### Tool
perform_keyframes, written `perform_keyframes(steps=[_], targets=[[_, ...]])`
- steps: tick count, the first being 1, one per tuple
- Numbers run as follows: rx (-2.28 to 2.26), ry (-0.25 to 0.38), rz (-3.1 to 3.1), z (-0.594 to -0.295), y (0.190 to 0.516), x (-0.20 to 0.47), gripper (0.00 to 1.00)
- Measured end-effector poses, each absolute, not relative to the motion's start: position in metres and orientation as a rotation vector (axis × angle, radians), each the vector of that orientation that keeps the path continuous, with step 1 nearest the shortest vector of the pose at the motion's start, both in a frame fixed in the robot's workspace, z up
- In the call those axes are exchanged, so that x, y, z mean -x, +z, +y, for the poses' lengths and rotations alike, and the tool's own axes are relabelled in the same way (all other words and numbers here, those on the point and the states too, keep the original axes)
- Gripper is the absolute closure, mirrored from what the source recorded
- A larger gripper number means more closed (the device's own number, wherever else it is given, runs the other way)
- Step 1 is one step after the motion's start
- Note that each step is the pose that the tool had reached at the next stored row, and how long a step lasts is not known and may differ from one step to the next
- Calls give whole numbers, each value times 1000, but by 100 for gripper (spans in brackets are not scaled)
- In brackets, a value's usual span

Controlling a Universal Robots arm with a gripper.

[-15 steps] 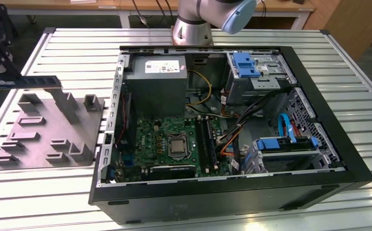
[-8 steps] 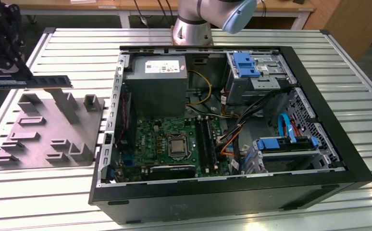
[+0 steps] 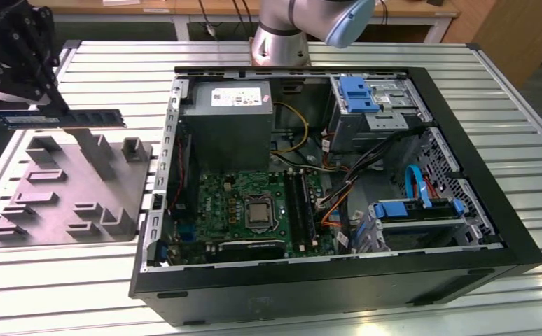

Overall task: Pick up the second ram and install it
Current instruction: 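Pick up the second ram and move it above second insertion slot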

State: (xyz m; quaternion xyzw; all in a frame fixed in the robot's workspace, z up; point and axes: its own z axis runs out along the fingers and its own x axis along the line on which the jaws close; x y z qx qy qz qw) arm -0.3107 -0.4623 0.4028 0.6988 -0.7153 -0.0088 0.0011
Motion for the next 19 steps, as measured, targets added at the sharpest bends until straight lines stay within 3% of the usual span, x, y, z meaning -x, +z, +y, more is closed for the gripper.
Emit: perform_keyframes(steps=[19], targets=[[-2191, -33, -2243, -462, 403, 261, 89]])
